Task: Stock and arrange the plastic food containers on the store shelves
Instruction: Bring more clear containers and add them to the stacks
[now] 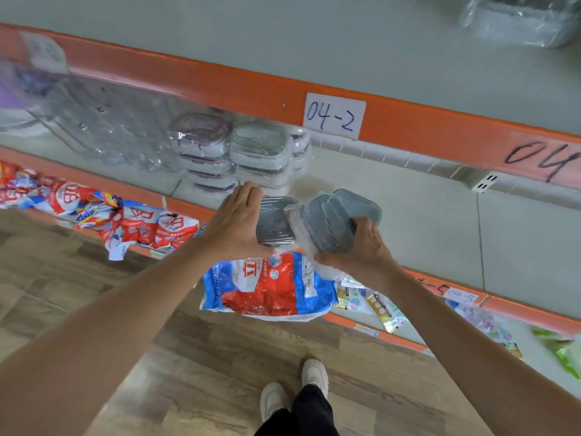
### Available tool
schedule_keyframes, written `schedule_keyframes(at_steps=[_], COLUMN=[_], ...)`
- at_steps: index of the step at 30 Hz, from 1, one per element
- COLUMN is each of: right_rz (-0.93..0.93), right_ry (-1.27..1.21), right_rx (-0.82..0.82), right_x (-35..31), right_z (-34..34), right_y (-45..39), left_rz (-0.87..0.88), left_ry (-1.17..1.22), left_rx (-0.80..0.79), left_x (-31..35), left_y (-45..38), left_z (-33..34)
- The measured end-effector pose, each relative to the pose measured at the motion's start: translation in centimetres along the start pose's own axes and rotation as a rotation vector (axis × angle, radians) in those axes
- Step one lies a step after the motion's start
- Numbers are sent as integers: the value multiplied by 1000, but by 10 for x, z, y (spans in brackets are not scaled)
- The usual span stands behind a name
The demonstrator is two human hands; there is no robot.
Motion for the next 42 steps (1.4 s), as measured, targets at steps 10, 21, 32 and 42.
schedule_keyframes(at_steps=[10, 21, 32, 42], right_rz=[-342, -462, -96, -170], right_ry=[96, 133, 456, 608], right_rx=[-116, 35, 198, -55], right_x=[-183, -264, -127, -90], right_z=[5, -121, -266, -295], right_y=[23, 42, 8, -7], left_rz=[-290, -240, -51, 187], left_ry=[189, 235, 245, 337], left_rx=[128, 335, 256, 194], left_x=[-80, -92, 3, 118], left_y=[90, 81, -26, -107], left_z=[-109, -258, -283, -275])
Point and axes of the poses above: each hand's wrist, its own y-axis away from the middle knuckle, its own z-axis out of the palm, x = y × z, the point moved 7 cm from there along -y, towards the middle knuckle, and after that the axes turned 1 degree about -z, right-handed, at the moved point
